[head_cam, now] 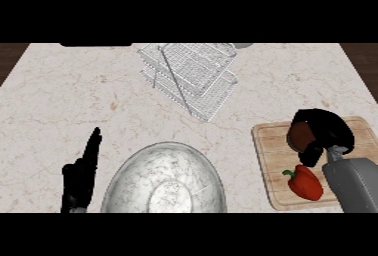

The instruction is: Pick the cupcake from the cutting board and place it in the tiered basket

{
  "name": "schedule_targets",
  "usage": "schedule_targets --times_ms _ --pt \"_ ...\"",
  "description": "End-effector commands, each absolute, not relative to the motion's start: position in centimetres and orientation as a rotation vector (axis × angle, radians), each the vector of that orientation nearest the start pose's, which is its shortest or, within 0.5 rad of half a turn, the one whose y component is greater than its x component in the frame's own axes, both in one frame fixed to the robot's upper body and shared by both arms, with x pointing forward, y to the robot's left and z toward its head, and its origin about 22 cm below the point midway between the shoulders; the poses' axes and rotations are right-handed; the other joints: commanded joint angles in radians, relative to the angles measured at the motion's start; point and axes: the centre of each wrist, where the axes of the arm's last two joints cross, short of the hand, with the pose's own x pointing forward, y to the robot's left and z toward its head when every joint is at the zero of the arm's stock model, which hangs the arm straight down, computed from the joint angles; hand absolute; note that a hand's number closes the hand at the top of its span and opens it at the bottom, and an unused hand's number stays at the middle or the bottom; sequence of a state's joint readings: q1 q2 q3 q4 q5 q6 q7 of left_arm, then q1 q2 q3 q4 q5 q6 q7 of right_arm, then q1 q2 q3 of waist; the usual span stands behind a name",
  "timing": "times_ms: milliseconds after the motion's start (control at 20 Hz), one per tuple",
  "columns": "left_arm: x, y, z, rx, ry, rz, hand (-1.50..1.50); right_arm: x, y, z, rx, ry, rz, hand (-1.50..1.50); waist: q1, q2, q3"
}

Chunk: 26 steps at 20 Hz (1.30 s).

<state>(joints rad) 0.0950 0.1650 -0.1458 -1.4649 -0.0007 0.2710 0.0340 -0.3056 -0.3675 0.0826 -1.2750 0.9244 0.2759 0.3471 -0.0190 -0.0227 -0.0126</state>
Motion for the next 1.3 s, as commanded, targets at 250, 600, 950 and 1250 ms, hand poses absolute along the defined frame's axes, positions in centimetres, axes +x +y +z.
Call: schedule_targets --times_ms 250,600,950,1250 --pt "20.5 25.1 -4.8 0.268 -1.276 0.01 0.0 29.1 -14.6 9.4 -0.925 -1.033 0.517 1.5 -0.009 -0.004 0.009" --pt "20.4 25.1 -5.4 0.271 -1.281 0.0 0.0 23.3 -9.9 19.7 -1.081 -1.3 0.3 1.5 -0.009 -0.001 0.008" --pt "19.9 26.5 -5.8 0.275 -1.284 -0.009 0.0 21.3 -7.2 25.6 -1.255 -1.334 0.326 1.5 0.015 0.01 0.009" --pt "21.6 25.3 -4.5 0.25 -1.289 -0.013 0.0 24.8 -6.0 29.7 -1.276 -1.331 0.289 1.5 0.032 0.015 0.009"
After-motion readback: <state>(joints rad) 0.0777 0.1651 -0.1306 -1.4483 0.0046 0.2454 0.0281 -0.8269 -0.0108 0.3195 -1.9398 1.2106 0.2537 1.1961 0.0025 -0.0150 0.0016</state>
